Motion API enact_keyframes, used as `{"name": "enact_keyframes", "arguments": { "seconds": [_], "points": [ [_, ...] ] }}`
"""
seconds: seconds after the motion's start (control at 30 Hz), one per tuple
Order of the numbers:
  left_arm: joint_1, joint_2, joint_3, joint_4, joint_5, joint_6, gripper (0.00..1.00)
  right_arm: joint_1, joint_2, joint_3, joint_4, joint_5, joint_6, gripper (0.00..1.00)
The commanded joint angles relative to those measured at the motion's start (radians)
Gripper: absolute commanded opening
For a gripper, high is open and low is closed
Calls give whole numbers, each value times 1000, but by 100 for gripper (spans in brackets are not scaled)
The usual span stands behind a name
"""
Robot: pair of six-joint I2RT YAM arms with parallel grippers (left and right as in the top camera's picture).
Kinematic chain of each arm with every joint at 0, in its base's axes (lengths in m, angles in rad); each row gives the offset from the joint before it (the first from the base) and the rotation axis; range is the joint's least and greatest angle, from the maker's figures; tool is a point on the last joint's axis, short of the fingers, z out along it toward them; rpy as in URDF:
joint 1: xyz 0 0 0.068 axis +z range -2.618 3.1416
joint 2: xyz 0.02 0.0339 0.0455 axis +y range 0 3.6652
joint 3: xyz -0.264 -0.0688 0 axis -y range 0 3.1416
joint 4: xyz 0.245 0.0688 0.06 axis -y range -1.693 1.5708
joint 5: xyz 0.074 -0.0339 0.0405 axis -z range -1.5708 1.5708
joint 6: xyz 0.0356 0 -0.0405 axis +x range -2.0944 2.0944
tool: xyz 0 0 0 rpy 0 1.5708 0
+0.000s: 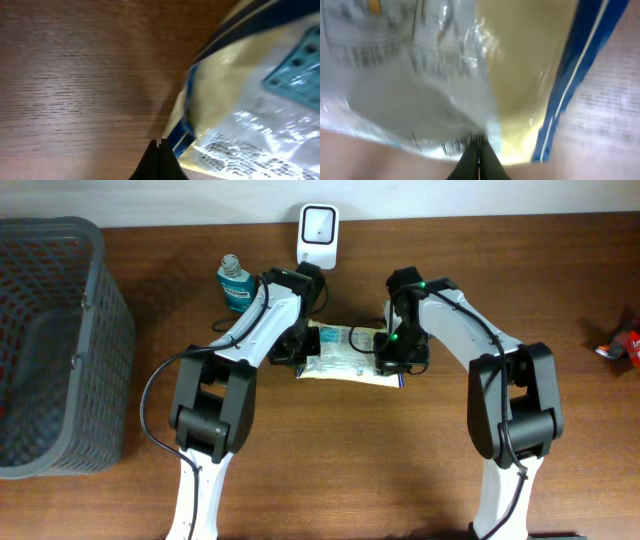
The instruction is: Scan the item barcode
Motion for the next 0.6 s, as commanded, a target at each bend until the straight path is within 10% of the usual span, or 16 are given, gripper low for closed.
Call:
{"name": "enact_keyframes", "arguments": {
  "seconds": [0.0,0.43,0.57],
  "points": [
    [2,-79,-3,72,-13,18,0,-5,19,85,-27,-47,8,4],
    [2,-27,-22,248,140,80,0,-12,52,112,109,41,84,4],
    [6,17,-28,201,-51,18,0,-12,104,112,93,172,90,4]
  ]
}}
